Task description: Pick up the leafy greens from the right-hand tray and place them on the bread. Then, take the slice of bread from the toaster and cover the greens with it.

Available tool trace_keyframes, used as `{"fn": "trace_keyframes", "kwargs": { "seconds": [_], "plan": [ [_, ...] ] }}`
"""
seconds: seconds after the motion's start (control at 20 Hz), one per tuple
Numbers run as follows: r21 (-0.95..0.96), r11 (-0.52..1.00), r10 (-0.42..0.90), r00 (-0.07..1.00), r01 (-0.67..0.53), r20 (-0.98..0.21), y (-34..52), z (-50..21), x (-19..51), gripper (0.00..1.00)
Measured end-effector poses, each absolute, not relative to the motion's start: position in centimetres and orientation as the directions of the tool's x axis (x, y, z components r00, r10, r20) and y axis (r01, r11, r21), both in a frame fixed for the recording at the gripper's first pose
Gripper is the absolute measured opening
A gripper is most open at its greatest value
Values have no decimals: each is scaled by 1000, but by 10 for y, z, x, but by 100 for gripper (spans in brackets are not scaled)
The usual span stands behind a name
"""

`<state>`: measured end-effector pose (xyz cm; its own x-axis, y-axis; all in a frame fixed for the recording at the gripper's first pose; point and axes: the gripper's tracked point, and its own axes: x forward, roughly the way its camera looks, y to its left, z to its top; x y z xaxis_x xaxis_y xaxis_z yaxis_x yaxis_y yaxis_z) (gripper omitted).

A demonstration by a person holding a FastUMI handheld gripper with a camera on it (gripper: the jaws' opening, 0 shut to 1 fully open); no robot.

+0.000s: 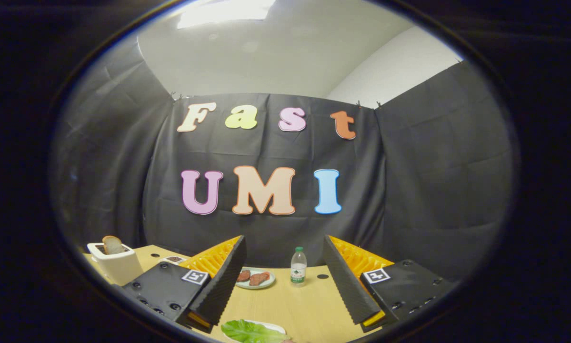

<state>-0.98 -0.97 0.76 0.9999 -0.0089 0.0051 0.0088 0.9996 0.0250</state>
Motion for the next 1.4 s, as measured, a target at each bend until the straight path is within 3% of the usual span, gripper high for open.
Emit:
{"fn": "trace_keyframes", "kwargs": {
  "seconds": [0.15, 0.65, 1.4],
  "plan": [
    [33, 999, -1, 1000, 1, -7, -9, 5, -12, 100],
    [-70, 959, 262, 953, -275, -154, 25, -38, -8, 100],
    [-72, 800, 490, 718, -596, -494, 35, -162, -10, 100]
  ]
}}
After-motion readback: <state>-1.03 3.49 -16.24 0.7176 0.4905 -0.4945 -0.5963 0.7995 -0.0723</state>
